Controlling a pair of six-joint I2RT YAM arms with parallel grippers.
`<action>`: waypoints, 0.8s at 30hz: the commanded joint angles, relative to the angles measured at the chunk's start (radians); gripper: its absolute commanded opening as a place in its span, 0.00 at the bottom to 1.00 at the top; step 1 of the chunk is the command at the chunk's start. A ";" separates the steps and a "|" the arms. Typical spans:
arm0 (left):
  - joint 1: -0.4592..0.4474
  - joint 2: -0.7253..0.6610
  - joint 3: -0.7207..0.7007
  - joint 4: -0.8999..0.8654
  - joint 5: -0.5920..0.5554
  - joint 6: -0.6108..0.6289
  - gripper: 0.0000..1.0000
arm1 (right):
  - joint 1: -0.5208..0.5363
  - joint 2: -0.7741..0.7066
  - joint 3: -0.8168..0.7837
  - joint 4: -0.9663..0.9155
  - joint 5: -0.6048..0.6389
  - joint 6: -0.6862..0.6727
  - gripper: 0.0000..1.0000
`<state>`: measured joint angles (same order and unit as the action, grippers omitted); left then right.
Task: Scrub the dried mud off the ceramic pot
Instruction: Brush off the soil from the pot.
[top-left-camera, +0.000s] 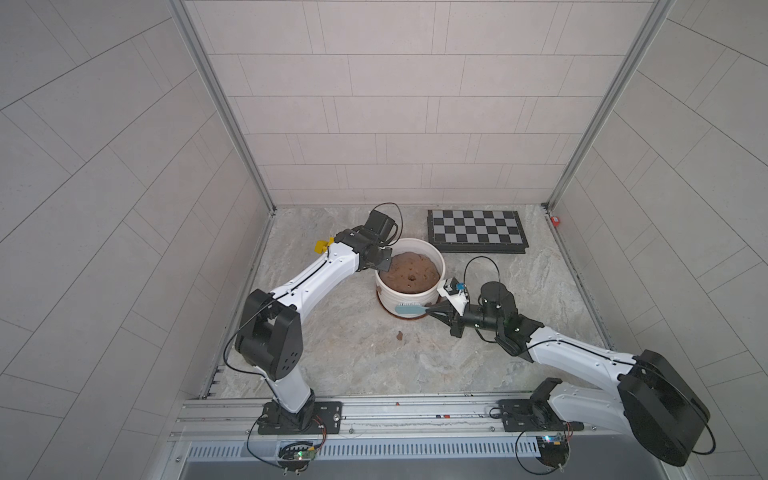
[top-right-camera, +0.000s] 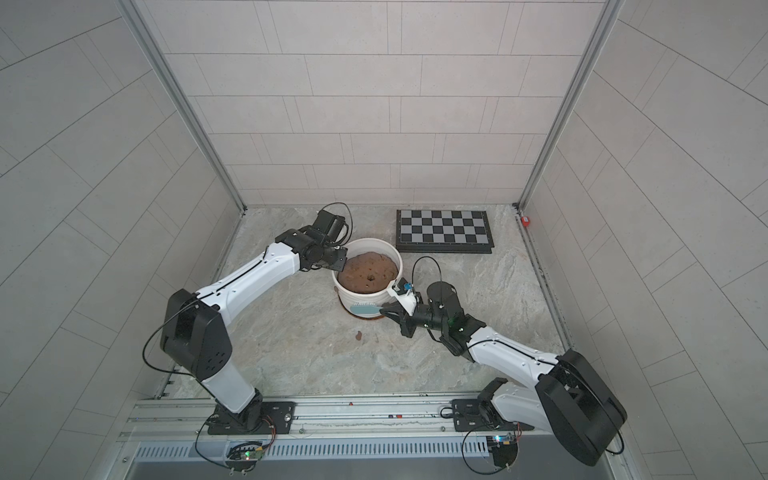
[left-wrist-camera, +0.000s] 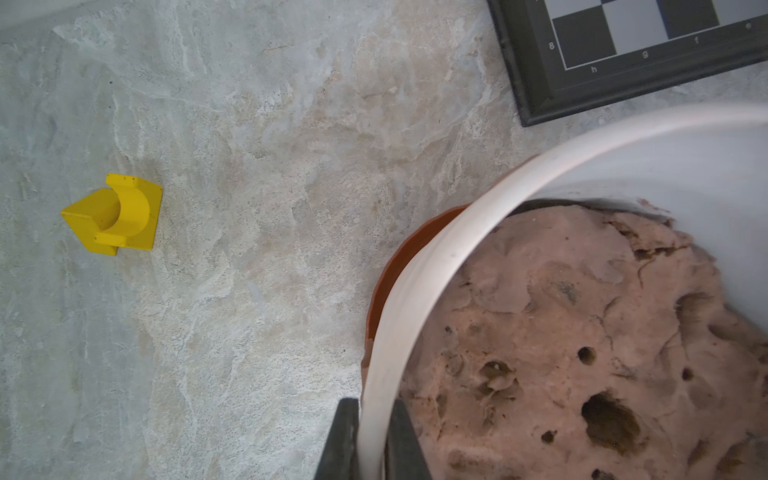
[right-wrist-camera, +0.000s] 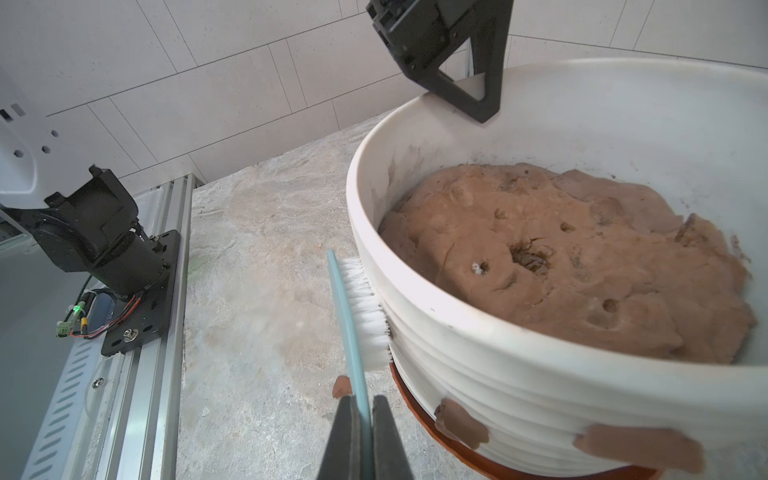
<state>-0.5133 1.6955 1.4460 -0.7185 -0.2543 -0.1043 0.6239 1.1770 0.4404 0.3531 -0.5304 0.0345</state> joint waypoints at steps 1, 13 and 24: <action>-0.016 0.017 0.013 -0.072 0.113 0.112 0.00 | -0.015 0.042 -0.021 -0.011 0.146 0.032 0.00; -0.011 0.038 0.026 -0.086 0.116 0.121 0.00 | 0.023 0.048 -0.093 0.040 0.112 0.060 0.00; 0.006 0.057 0.052 -0.103 0.148 0.171 0.00 | 0.044 0.001 -0.137 0.039 -0.040 0.087 0.00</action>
<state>-0.4988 1.7264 1.4864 -0.7372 -0.2081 -0.0345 0.6575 1.2011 0.3065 0.4103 -0.5278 0.1024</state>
